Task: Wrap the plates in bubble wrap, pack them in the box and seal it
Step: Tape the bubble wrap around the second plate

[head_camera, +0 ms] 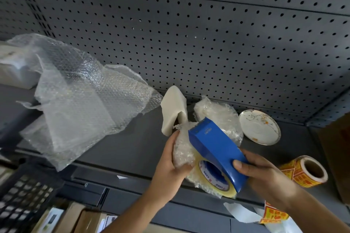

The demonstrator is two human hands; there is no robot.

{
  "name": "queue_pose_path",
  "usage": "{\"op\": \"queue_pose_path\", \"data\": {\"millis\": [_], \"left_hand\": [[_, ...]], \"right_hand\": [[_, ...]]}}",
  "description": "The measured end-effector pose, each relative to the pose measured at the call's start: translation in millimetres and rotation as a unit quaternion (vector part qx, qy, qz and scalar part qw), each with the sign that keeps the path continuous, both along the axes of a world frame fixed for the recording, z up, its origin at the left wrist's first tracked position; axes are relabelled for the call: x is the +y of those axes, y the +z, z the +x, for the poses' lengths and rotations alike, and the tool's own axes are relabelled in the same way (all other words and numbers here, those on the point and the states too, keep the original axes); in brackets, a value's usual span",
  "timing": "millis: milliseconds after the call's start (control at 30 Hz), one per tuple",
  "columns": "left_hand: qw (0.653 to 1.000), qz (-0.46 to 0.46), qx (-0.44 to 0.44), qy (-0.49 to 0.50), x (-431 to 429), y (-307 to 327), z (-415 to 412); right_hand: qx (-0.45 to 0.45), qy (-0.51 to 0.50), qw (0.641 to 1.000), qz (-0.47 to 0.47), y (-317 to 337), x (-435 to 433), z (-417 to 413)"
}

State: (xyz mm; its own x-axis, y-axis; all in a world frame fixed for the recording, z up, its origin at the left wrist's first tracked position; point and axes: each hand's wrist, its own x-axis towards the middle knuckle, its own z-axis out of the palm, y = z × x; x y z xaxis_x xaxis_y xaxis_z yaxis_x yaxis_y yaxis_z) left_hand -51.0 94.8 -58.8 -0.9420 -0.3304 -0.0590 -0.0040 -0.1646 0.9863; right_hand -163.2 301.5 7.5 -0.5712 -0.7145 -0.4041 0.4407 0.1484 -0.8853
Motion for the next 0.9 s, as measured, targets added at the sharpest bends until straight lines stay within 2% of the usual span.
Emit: {"op": "queue_pose_path", "data": {"millis": [100, 233, 533, 600, 733, 900], "left_hand": [[0.996, -0.075, 0.015, 0.036, 5.0, -1.6, -2.2], [0.983, -0.181, 0.033, 0.015, -2.6, 12.8, -5.1], [0.917, -0.397, 0.038, 0.003, -19.9, 37.4, -13.6], [0.907, -0.415, 0.065, 0.01, -21.1, 37.3, -15.1], [0.893, -0.438, 0.09, 0.051, -22.5, 26.6, -18.0], [0.905, -0.41, 0.085, 0.08, -26.6, 19.0, -23.0]], "right_hand": [[-0.009, -0.009, 1.0, 0.004, 2.4, 0.8, -2.1], [0.006, 0.011, 0.999, 0.034, 14.4, 2.0, -5.2], [0.175, 0.032, 0.972, 0.156, 70.9, -4.6, -16.4], [0.194, 0.047, 0.965, 0.168, 83.9, -8.0, -16.9], [0.178, 0.08, 0.958, 0.209, 100.6, -17.5, -19.5], [0.203, 0.089, 0.942, 0.251, 107.2, -28.4, -25.1]]}}
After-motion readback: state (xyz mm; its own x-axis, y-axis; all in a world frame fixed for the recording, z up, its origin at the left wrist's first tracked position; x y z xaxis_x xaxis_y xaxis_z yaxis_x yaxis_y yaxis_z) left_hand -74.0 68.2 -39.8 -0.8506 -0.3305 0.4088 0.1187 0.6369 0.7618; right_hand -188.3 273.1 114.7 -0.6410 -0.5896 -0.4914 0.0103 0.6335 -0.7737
